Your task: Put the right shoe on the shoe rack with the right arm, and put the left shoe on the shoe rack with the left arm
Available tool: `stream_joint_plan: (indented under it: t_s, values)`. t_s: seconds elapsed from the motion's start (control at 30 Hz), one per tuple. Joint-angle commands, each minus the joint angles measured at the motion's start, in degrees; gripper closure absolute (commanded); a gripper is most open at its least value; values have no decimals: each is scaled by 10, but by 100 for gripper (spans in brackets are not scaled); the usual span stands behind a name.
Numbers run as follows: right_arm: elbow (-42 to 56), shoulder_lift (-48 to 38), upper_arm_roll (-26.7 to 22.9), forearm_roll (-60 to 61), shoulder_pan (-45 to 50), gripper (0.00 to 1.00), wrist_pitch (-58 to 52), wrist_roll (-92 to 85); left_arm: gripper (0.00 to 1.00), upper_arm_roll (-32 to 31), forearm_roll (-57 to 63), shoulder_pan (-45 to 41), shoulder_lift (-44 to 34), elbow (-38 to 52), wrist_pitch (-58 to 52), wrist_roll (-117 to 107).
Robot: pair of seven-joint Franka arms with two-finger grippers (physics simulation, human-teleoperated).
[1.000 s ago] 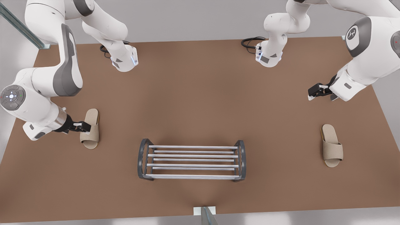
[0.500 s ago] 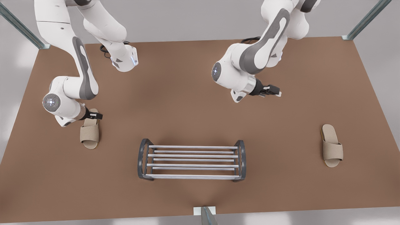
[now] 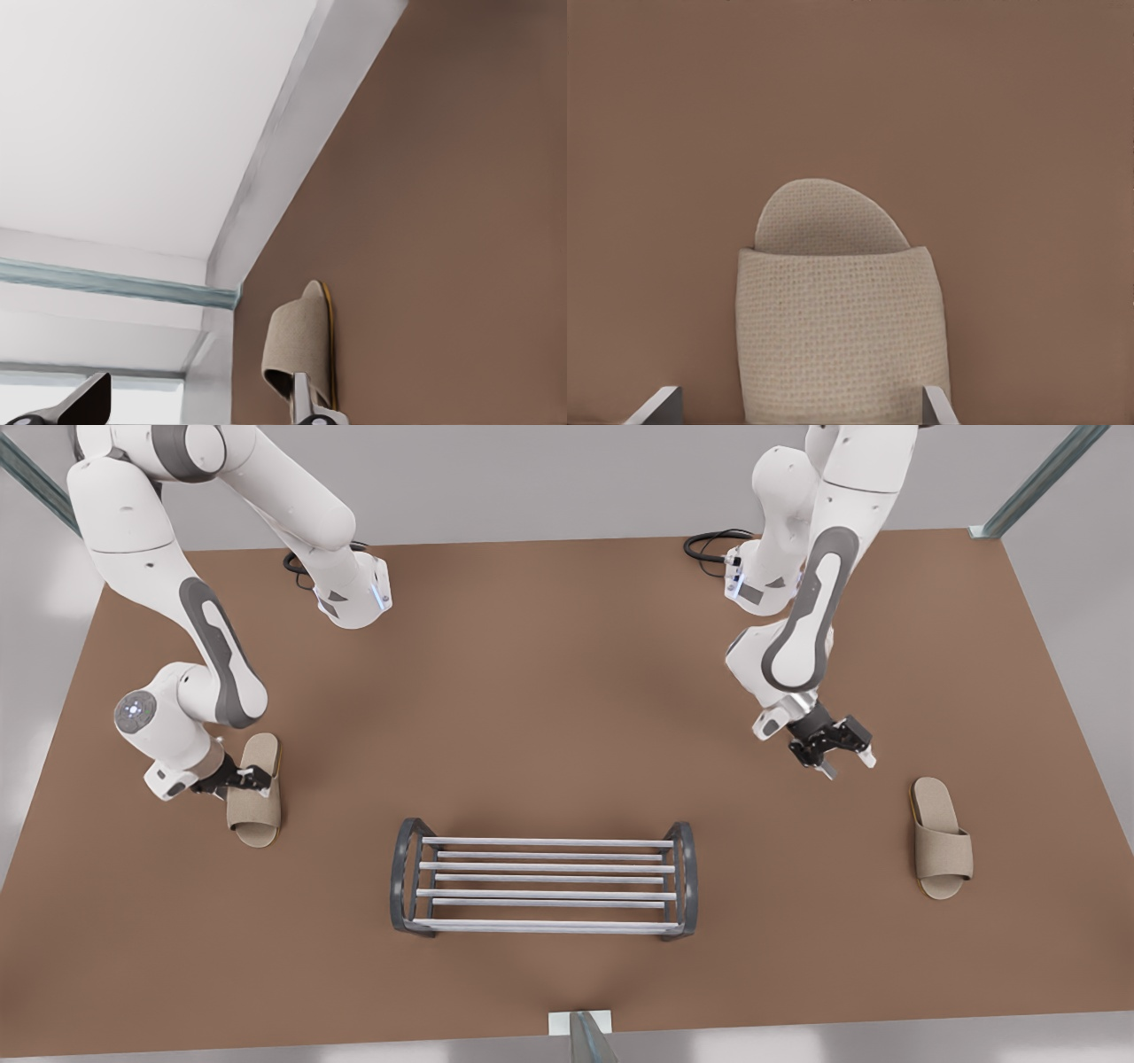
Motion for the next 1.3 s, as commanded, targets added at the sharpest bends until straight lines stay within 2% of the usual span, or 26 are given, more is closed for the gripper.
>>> stream_joint_plan:
  t_s: [0.0, 0.07, 0.1, 0.17, 0.23, 0.27, 0.3, 0.4, 0.47, 0.57, 0.6, 0.63, 0.77, 0.97, 1.07, 1.13, 1.27]
  values:
    - [-8, -3, 0, 1, -1, 0, 55, -169, 0, 32, 174, -11, 0, 0, 268, -804]
    - [-11, -5, 0, 1, -2, 0, 55, -170, 0, 70, 254, -8, 1, -1, 283, -935]
    - [-18, -10, 16, 1, -22, 0, 55, -171, 0, 94, 264, -4, 4, -2, 283, -971]
    - [-20, -11, 87, 1, -93, 0, 55, -177, 0, 94, 312, 54, 18, -1, 283, -1054]
    - [-19, -20, 92, 1, -101, 0, 48, -192, 0, 94, 313, 100, 38, 1, 273, -1130]
    - [-17, -31, 104, 1, -111, 0, 19, -189, 0, 94, 370, 120, 60, 3, 242, -1211]
    - [-17, -34, 131, 2, -140, 0, 11, -185, 0, 93, 416, 140, 68, 8, 240, -1247]
    - [-14, -41, 194, 2, -210, 0, -22, -180, 0, 83, 417, 141, 122, 42, 218, -1310]
    - [-19, -52, 198, 2, -220, 0, -49, -179, 0, 82, 417, 142, 159, 63, 192, -1334]
    - [-22, -57, 209, 3, -225, 0, -77, -154, 0, 68, 418, 184, 249, 156, 184, -1376]
    - [-22, -67, 213, 3, -225, 0, -99, -147, 0, 21, 419, 238, 254, 172, 168, -1378]
    - [-33, -75, 214, 3, -228, 0, -104, -146, 0, 3, 422, 259, 265, 188, 164, -1378]
    - [-60, -86, 213, 3, -229, 0, -104, -101, 0, -31, 456, 314, 285, 226, 164, -1378]
    - [-45, -60, 212, 3, -229, 0, -104, -18, 0, -32, 567, 315, 301, 258, 160, -1378]
    - [-30, -44, 212, 3, -229, 0, -104, -7, 0, -44, 567, 316, 312, 277, 161, -1378]
    - [-5, 1, 210, 1, -231, 0, -102, -6, 0, -46, 567, 320, 328, 297, 161, -1379]
    - [2, 18, 209, -2, -233, 0, -98, -5, 0, -47, 565, 319, 336, 303, 161, -1379]
